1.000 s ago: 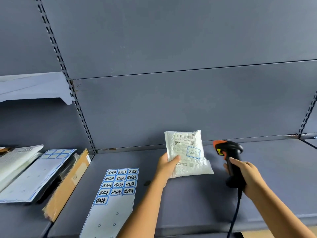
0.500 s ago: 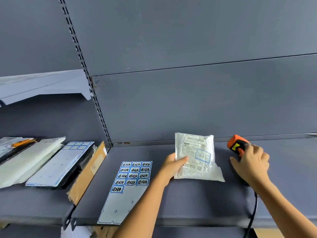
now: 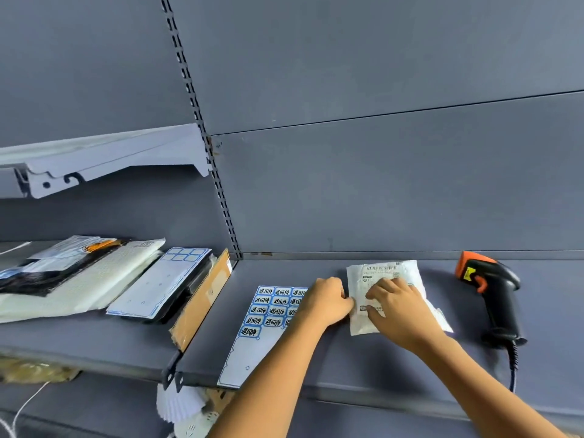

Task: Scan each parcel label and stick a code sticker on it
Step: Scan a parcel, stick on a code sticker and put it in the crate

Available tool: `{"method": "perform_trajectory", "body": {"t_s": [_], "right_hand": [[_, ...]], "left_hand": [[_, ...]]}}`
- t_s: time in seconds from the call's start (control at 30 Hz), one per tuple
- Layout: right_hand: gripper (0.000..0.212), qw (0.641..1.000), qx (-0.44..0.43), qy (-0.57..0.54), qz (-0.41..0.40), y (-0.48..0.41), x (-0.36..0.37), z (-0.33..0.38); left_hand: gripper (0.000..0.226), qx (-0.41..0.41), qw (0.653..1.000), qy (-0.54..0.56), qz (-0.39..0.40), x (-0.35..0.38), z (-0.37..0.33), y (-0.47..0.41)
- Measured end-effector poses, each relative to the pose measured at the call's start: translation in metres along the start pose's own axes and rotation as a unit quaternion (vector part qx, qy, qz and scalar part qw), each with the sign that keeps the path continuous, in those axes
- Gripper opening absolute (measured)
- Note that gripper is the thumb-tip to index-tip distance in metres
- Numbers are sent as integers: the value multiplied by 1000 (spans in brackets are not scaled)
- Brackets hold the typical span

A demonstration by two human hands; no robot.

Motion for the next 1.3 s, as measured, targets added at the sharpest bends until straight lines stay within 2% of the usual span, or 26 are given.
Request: {"method": "perform_trajectory", "body": {"t_s": [0.1,0.23,0.4,0.5,0.6,0.7,0.8,0.83,0.97,1.07,1.17,1.3], "right_hand": [[35,1000,-12,17,2,-2,0,1],[28,998,-26,-47,-38,-6,2,28],[40,985,-125,-117,27,-14,26,90],[34,980,-156,-109,63,-21,42,115],[34,976,-172,-118,65,-24,53,130],[43,968,-198,-123,91,-24,64,140],[38,962,-218,-109,121,-22,71,143],[37,961,-233,-105,106,-22,75,144],[61,956,-235,-89,150,-24,81,146],[72,955,-224,-90,170,-24,85,145],[67,955,-217,-103,173,-24,89,143],[81,953,-225,-104,174,-24,91,142]], "left_hand": [[10,-17,997,50,-58,-21,42,11],[17,-75,987,96,-109,-40,116,29],[17,-80,984,72,-144,-46,155,58],[16,-69,985,66,-141,-43,167,73],[15,-56,988,56,-134,-39,176,82],[28,-39,990,41,-133,-35,180,82],[38,-6,991,-2,-137,-29,177,80],[40,2,990,-15,-139,-27,175,79],[59,16,986,-44,-158,-20,174,78],[48,16,985,-27,-172,-17,178,74],[32,22,982,-22,-185,-17,178,71],[31,22,982,-36,-183,-16,178,68]]}}
Point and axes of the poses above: each hand's wrist, its own y-axis away from the middle knuckle, its own x-axis out of the palm, z = x × y, the point moved 3 cm from there along -y, towards the middle knuckle, and after that the axes turned 4 degrees about -y, right-handed, at the moved point
